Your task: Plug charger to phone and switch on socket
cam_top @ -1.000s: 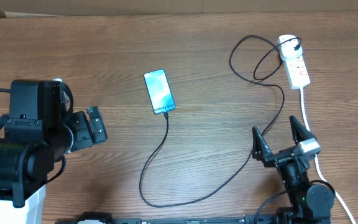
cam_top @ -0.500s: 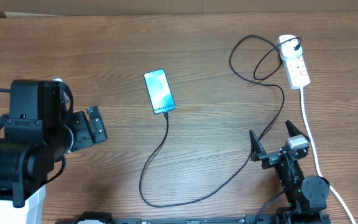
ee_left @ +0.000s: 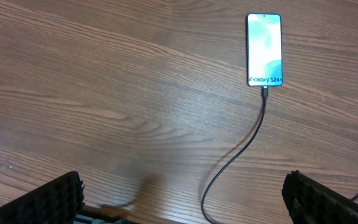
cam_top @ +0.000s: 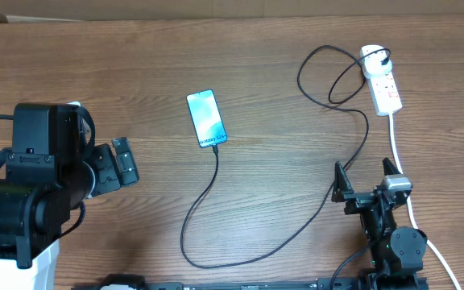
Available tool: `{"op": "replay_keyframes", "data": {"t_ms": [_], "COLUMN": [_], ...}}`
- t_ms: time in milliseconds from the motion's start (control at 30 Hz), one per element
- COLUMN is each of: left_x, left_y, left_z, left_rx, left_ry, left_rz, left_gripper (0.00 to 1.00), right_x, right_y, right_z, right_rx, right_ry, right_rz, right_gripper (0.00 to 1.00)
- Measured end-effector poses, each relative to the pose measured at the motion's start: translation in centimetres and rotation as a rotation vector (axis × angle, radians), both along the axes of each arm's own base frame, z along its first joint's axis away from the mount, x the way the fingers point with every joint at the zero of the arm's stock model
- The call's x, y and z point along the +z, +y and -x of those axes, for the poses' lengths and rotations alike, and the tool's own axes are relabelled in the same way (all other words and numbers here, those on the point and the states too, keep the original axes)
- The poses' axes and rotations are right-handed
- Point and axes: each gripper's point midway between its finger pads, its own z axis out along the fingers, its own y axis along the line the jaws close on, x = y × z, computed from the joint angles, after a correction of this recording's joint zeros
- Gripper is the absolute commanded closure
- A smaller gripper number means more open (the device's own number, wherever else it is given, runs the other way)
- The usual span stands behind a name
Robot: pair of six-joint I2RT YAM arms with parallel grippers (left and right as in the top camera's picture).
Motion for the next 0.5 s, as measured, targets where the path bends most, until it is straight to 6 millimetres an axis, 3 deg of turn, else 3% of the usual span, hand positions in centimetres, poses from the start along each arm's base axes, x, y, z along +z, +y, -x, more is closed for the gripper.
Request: {"op": "replay_keyframes", "data": {"t_ms": [500], "left_x": [0.0], "left_y": [0.0], "left_z": [0.0], "left_rx": [0.0], "left_ry": [0.0], "left_rz": [0.0], "left_gripper": [0.0], "right_x": [-0.06], "right_y": [-0.08], "right_z": [-0.01], "right_rx": [-0.003], "right_ry": [-0.004], "right_rz": [0.065], "right_gripper": [0.0]}}
